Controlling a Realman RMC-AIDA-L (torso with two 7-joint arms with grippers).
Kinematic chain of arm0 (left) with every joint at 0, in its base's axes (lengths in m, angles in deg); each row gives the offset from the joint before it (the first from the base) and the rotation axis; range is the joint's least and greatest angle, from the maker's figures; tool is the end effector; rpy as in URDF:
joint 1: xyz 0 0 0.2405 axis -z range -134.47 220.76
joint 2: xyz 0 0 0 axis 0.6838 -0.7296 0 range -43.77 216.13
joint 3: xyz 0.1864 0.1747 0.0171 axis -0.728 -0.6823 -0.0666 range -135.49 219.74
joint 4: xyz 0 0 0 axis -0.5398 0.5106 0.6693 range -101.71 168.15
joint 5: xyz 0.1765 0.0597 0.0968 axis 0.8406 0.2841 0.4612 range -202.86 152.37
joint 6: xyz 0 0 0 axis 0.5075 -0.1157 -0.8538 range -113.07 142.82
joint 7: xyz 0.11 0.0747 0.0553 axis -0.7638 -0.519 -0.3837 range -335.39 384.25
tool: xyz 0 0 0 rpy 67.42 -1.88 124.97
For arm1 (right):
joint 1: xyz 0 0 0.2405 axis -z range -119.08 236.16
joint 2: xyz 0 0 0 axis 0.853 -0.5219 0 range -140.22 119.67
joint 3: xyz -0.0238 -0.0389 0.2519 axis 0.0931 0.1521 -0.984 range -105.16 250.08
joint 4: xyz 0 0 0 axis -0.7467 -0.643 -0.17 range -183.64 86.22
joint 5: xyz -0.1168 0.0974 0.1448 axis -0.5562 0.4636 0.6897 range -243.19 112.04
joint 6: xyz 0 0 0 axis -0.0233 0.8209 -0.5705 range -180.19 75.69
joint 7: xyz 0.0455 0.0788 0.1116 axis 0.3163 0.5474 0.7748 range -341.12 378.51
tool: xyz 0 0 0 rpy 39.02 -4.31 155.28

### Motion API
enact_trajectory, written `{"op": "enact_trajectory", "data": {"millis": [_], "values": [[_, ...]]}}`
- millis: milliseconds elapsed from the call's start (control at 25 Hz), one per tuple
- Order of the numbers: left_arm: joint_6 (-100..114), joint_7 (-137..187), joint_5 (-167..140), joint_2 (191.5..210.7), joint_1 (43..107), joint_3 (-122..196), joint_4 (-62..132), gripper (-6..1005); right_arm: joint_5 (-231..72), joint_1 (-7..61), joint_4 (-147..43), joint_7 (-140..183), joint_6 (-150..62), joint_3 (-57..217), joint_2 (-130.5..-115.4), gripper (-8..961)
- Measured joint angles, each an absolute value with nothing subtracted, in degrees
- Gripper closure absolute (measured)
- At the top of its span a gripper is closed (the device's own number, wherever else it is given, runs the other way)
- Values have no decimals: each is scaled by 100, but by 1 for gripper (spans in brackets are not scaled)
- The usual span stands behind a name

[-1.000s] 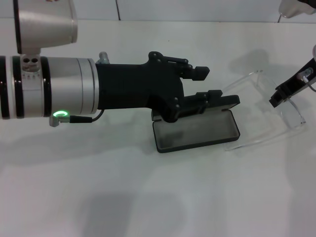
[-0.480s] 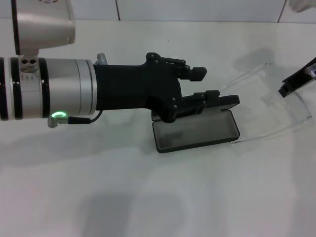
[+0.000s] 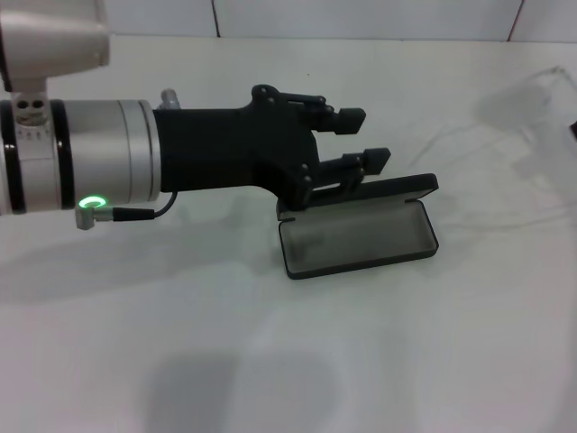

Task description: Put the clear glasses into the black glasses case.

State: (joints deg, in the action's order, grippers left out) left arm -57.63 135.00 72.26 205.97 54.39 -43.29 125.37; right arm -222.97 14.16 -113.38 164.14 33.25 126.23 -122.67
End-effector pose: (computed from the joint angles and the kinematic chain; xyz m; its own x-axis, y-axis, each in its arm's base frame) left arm -0.1174 0.2924 0.0089 0.8674 0.1336 0.4794 0.2589 -0.9438 -0.2055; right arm 0.2182 0.4209 0.0984 0.5966 -0.8002 -0.0603 -0.6579 -0.4447 -0.6078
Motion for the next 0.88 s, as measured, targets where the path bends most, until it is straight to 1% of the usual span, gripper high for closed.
{"op": "enact_trajectory", "data": {"millis": [280,360,440,520,560,600,640,680,720,760,880], "values": [[-5763,13029,6452,20600,5456,-4176,12109,558,-21444,1944,-12238,16181,3933,11852,-12136,852],[-5764,12845,6167,20596,5486,-4120,11951,559,-20947,2194,-12493,15902,3976,11742,-12130,852],[-5770,12698,5930,20595,5499,-4079,11834,560,-20258,2514,-12819,15426,3983,11629,-12188,852],[-5782,12505,5644,20595,5506,-4049,11732,561,-19237,2940,-13141,14704,3973,11489,-12359,852],[-5792,12418,5506,20595,5506,-4045,11694,562,-18430,3263,-13221,14114,3972,11412,-12501,852],[-5814,12250,5263,20596,5507,-4042,11635,562,-18430,3263,-13221,14114,3972,11412,-12501,852],[-5821,12190,5174,20596,5507,-4043,11609,569,-17931,3436,-13212,13763,3973,11397,-12555,852],[-5867,12035,4940,20597,5509,-4045,11547,576,-17609,3533,-13153,13561,3977,11414,-12573,852],[-6063,11672,4423,20602,5514,-4067,11369,583,-16652,3788,-12822,12971,4021,11560,-12584,852],[-6063,11672,4423,20602,5514,-4067,11369,590,-16652,3788,-12822,12971,4021,11560,-12584,852],[-6447,11213,3829,20606,5531,-4079,11120,614,-15924,3795,-12051,12322,4200,11739,-12560,852]]}}
